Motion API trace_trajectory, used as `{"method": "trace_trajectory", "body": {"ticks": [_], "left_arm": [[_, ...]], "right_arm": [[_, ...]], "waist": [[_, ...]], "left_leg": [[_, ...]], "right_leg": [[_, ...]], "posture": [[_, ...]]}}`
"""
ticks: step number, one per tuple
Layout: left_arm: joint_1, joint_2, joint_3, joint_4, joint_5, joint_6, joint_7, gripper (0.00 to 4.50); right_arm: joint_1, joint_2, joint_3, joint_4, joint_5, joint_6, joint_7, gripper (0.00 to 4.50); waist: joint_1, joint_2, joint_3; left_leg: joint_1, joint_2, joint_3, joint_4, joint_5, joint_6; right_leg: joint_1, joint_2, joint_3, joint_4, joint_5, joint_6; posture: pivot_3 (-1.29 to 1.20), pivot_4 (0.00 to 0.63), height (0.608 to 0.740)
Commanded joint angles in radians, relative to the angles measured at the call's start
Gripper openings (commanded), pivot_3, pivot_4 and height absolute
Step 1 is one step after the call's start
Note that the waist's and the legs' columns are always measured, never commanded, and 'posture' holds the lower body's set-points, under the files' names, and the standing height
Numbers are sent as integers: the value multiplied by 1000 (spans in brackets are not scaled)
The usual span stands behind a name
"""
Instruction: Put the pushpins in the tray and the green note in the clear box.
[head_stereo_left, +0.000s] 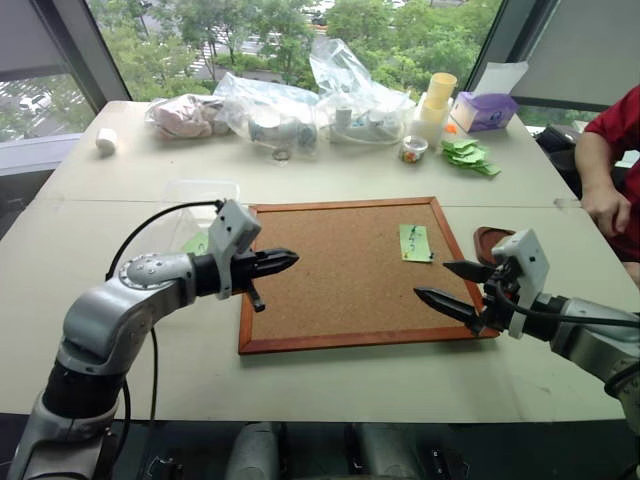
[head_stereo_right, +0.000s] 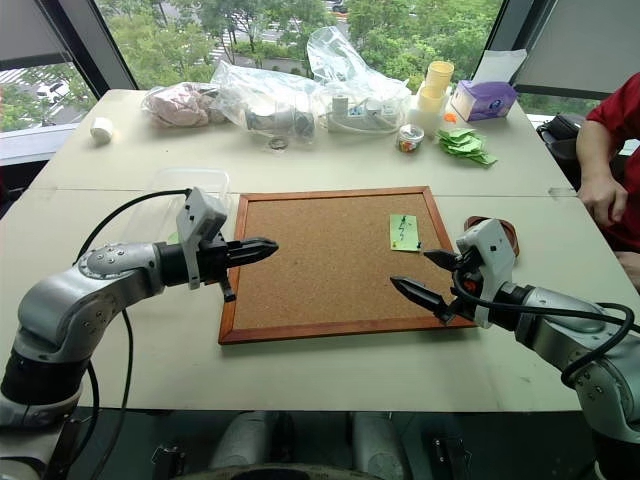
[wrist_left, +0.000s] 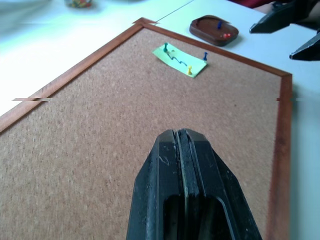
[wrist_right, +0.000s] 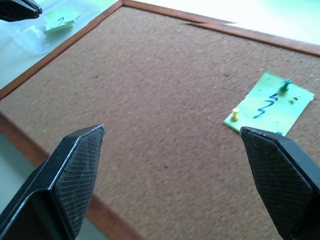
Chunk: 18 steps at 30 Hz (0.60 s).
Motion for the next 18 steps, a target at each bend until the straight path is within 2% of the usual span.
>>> {"method": "trace_trajectory", "body": {"ticks": [1, 10, 18], "left_arm": [[-38, -15, -106, 105, 102, -80, -48, 29], [-75, -40, -281, 274, 277, -138, -132, 29], [-66, -78, -267, 291, 309, -135, -145, 29]], "right_arm": [[-73, 8, 39, 68, -67, -46, -19, 4500], [-371, 105, 241, 511, -347, -228, -43, 4500], [-491, 184, 295, 758, -466, -372, 3, 4500]], "waist": [[-2, 0, 0], [-2, 1, 1], [2, 2, 0]], "left_leg": [[0, -1, 0, 0, 1, -1], [-2, 2, 2, 0, 2, -4], [-1, 2, 2, 0, 2, -4]], "right_leg": [[0, 0, 0, 0, 0, 0], [-3, 0, 1, 1, 0, 0], [-2, -1, 1, 1, 0, 0]], "posture": [[0, 150, 738], [0, 150, 738], [0, 150, 738]]}}
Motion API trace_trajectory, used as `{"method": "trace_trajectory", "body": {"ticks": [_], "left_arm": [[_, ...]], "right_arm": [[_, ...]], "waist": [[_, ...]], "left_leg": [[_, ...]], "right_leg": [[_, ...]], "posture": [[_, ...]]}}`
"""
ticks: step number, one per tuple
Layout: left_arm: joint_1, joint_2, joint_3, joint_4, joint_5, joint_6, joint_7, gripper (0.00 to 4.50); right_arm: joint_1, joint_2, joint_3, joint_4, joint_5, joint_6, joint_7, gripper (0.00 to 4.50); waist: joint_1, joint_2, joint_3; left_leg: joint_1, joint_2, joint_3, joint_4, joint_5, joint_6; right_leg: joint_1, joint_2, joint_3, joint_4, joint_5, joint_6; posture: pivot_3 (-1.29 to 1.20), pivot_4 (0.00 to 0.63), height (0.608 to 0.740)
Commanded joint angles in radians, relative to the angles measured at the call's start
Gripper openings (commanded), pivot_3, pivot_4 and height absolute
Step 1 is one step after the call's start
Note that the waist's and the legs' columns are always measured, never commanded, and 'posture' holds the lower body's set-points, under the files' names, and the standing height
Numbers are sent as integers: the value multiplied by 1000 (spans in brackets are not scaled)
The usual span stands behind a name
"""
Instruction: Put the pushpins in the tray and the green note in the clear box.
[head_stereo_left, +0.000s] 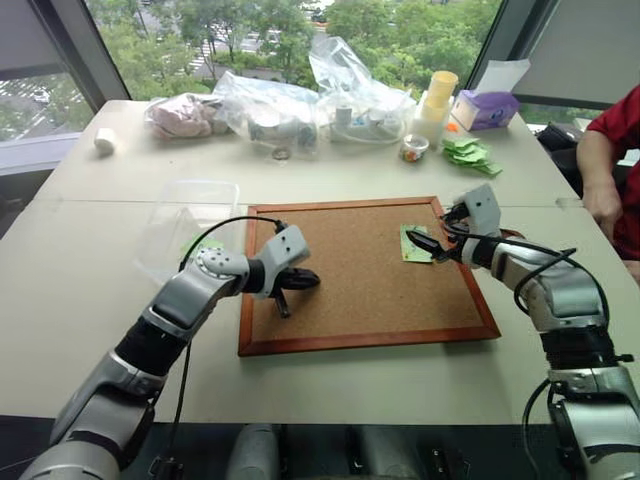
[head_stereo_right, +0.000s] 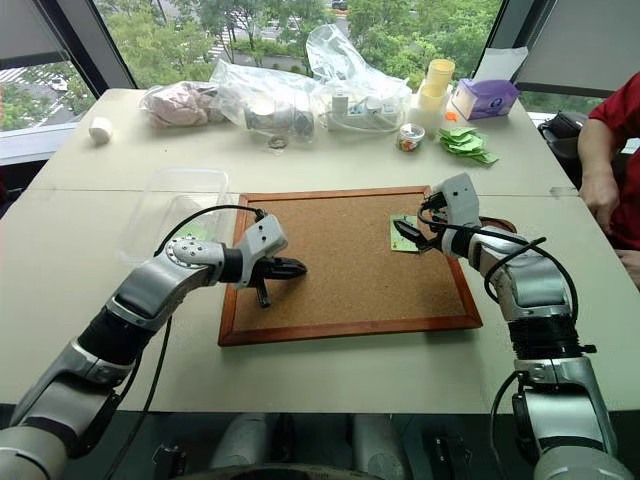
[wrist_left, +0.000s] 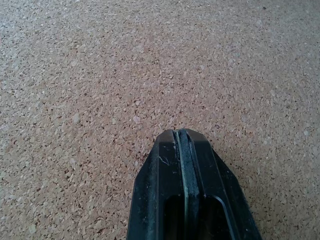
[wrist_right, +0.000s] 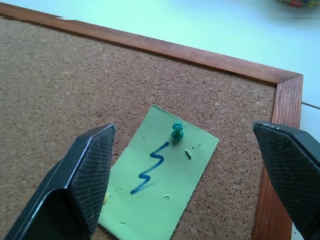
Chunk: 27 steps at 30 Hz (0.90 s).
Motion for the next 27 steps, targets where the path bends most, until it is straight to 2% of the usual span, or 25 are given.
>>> {"method": "trace_trajectory", "body": {"ticks": [1, 5, 7, 9, 10, 15, 16, 27], "left_arm": [[19, -17, -15, 3, 20, 15, -7, 29], [35, -24, -5, -8, 29, 22, -9, 29], [43, -28, -1, -15, 33, 27, -8, 0], [49, -30, 0, -20, 36, 30, -8, 0], [50, -32, 2, -21, 37, 32, -8, 0], [53, -37, 9, -23, 47, 35, -10, 0], [54, -37, 9, -22, 50, 35, -11, 0], [65, -42, -2, -30, 59, 47, -19, 0]], "right_arm": [[-53, 22, 2, 57, -42, -72, 28, 4500], [-77, 46, 1, 104, -66, -99, 44, 4500], [-87, 58, -2, 132, -76, -112, 49, 3958], [-95, 68, 1, 165, -89, -121, 52, 3203], [-97, 72, 2, 179, -95, -126, 55, 2592], [-103, 89, -15, 211, -103, -140, 66, 182], [-103, 91, -21, 210, -102, -143, 65, 69], [-72, 114, -83, 160, -92, -180, 25, 69]], "waist": [[1, 0, 0], [0, 1, 0], [0, 1, 0], [-1, 1, 0], [-2, 1, 0], [-2, 1, -1], [-2, 1, -1], [-3, 2, -1]], "left_leg": [[0, 0, 0, 0, 0, 0], [0, 0, 0, 0, 0, 0], [0, 0, -1, 0, 0, 0], [0, 0, 0, 0, 0, 0], [0, 0, 0, 0, 0, 0], [1, 0, 0, 0, 0, 0], [1, 0, 0, 0, 0, 0], [1, 0, 0, 0, 0, 0]], "right_leg": [[0, 0, 0, 0, 0, 0], [1, 0, 0, 0, 0, 0], [1, 0, 0, 0, 0, 0], [1, 0, 0, 0, 0, 0], [1, 0, 0, 0, 0, 0], [1, 0, 0, 1, 0, 0], [1, 0, 0, 1, 0, 0], [1, 0, 0, 1, 0, 0]], "posture": [[0, 150, 738], [0, 150, 738], [0, 150, 738], [0, 150, 738], [0, 150, 738], [0, 150, 738], [0, 150, 738], [0, 150, 738]]}}
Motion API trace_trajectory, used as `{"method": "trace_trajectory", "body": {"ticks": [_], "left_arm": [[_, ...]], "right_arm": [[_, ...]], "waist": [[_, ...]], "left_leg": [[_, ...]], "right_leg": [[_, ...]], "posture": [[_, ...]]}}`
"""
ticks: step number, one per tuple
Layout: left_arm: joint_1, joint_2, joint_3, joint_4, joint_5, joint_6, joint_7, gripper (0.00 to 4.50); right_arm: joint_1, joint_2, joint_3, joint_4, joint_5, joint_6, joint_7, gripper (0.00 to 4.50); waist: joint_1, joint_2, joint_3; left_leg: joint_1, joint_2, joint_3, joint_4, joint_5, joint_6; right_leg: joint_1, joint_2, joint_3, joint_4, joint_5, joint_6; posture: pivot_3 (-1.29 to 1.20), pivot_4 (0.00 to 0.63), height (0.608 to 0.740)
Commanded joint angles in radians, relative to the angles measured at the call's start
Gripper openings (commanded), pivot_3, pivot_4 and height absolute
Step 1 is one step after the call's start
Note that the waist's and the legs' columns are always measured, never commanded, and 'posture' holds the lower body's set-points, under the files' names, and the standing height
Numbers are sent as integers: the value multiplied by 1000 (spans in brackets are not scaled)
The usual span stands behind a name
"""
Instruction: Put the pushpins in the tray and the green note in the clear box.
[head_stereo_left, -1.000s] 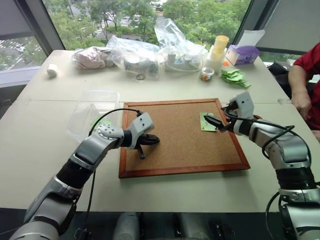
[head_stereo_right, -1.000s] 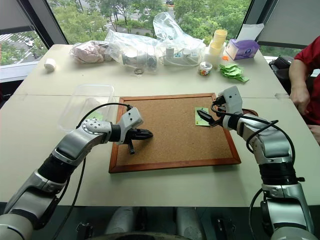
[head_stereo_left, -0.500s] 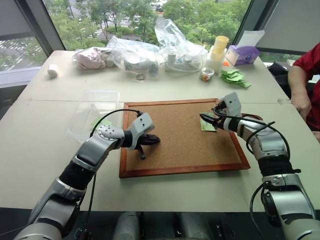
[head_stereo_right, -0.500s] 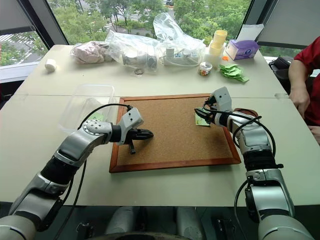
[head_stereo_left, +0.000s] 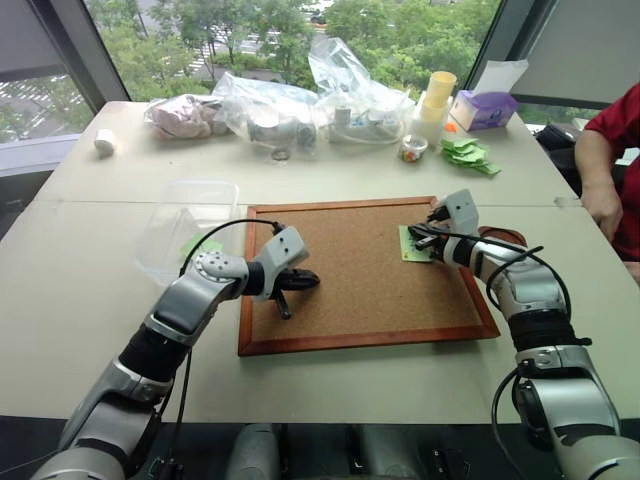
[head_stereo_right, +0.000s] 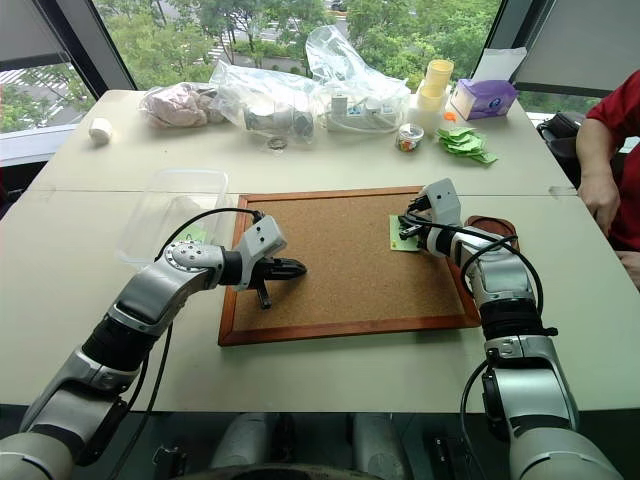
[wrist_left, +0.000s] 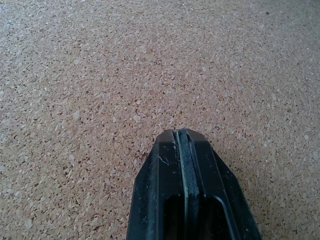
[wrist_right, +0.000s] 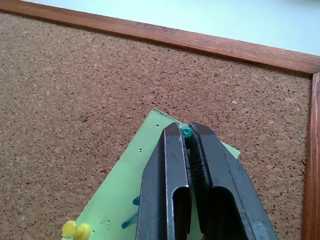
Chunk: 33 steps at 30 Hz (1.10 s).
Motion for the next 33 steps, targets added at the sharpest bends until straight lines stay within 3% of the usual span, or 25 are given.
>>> {"method": "trace_trajectory", "body": {"ticks": [1, 28, 33], "left_arm": [[26, -8, -41, 0, 13, 26, -11, 0], [46, -14, -58, -22, 15, 62, -33, 0], [40, 4, -53, -19, 33, 30, -37, 0]], "right_arm": [[-11, 4, -63, -55, 12, -54, -29, 69], [2, 18, -149, -94, 49, -57, -73, 69], [95, -68, -249, -224, 23, -6, -185, 69]], "waist": [[0, 0, 0], [-4, 3, -1], [3, 3, -1]], "left_leg": [[0, 0, 0, 0, 0, 0], [0, 0, 0, -1, 0, 0], [0, 0, 0, -1, 0, 0]], "right_leg": [[0, 0, 0, 0, 0, 0], [0, 0, 0, 0, 0, 0], [0, 0, 0, 0, 0, 0]], "posture": [[0, 150, 738], [0, 150, 738], [0, 150, 738]]}}
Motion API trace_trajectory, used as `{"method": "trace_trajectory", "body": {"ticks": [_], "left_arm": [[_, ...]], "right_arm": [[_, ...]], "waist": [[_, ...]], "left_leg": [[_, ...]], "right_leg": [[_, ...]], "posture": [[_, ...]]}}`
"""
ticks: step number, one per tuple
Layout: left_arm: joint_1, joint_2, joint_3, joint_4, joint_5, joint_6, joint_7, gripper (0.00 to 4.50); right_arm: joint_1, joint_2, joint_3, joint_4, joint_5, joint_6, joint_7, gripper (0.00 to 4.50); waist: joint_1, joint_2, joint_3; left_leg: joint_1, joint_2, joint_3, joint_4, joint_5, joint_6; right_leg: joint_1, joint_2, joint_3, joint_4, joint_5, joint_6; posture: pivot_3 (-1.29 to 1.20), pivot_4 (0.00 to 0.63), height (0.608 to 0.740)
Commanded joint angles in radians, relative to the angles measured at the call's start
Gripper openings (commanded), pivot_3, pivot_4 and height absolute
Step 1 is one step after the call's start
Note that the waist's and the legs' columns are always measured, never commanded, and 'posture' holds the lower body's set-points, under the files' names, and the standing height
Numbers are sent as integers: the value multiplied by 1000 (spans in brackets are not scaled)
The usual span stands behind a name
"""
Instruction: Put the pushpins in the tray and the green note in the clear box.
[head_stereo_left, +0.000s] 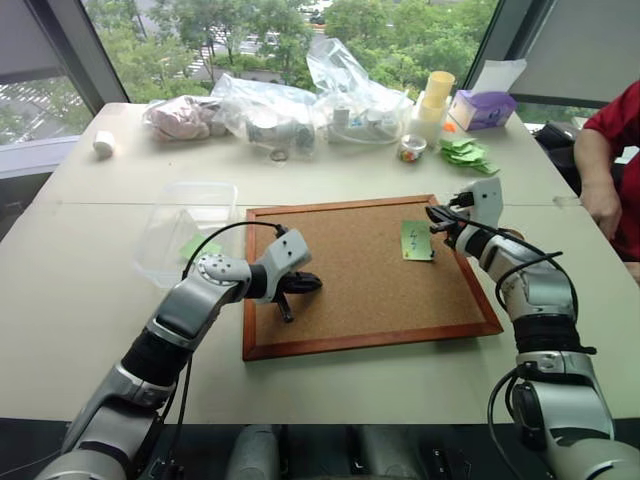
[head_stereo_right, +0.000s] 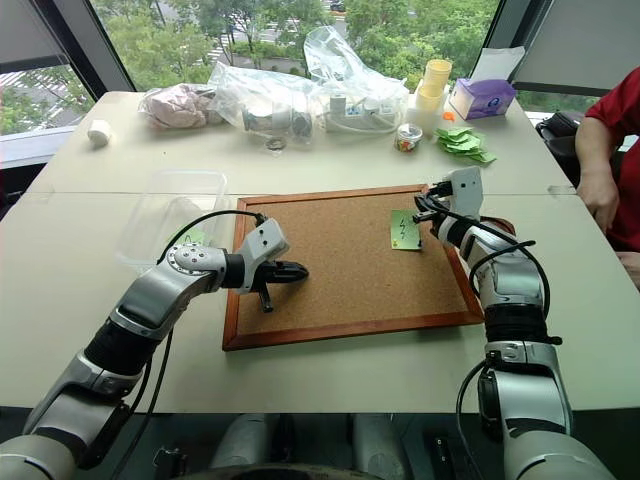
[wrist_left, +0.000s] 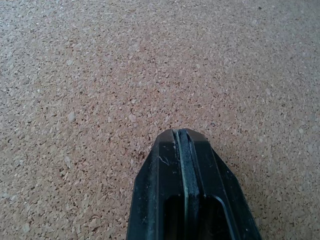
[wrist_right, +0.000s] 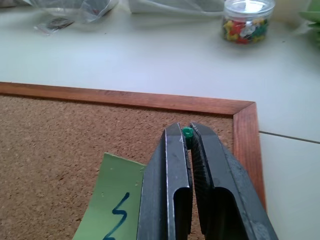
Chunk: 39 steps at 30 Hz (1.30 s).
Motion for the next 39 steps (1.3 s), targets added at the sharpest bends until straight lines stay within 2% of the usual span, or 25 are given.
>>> {"method": "trace_trajectory", "body": {"ticks": [1, 7, 15, 18, 24, 25, 35, 39], "left_arm": [[18, 20, -47, 20, 24, -1, -29, 0], [-24, 26, -40, 61, 42, -60, -51, 0], [-52, 29, -37, 77, 50, -85, -91, 0], [-51, 30, -34, 74, 53, -85, -98, 0], [-42, 26, -31, 64, 52, -79, -96, 0], [-41, 26, -31, 63, 52, -78, -95, 0], [-38, 23, -29, 70, 55, -82, -89, 0], [-33, 34, -26, 65, 56, -87, -94, 0]], "right_arm": [[63, -76, -91, -131, -16, 47, -71, 69], [166, -126, -144, -186, -17, 159, -115, 69], [134, -117, -161, -80, 4, 182, -113, 69], [127, -114, -165, -67, 7, 191, -123, 1026], [124, -115, -174, -55, 12, 199, -135, 4153], [124, -116, -174, -54, 12, 198, -135, 4458], [122, -104, -211, -74, 64, 208, -129, 4458], [198, -134, -181, -234, 102, 172, -12, 4458]], "waist": [[-1, 0, 0], [-6, 2, -1], [-6, 5, -3], [-6, 5, -3], [-6, 5, -3], [-6, 5, -3], [-6, 5, -3], [-5, 5, -3]], "left_leg": [[0, 0, 0, 0, 0, 0], [1, 0, 0, 0, 1, -1], [1, 0, 1, 0, 1, -1], [1, 0, 1, 0, 1, -1], [1, 0, 1, 0, 0, -1], [1, 0, 0, 0, 0, -1], [1, 0, 0, 0, 0, -1], [1, 0, 0, 0, 0, -1]], "right_leg": [[0, 0, 0, 0, 0, 0], [0, 0, 0, 0, 0, 0], [1, 1, 1, 0, 0, 0], [1, 1, 1, 0, 0, 0], [1, 1, 1, 0, 0, 0], [1, 1, 1, 0, 0, 0], [1, 1, 1, 0, 0, 0], [1, 1, 1, 0, 0, 0]], "posture": [[0, 150, 738], [0, 150, 738], [0, 150, 738], [0, 150, 738], [0, 150, 738], [0, 150, 738], [0, 150, 738], [0, 150, 738]]}}
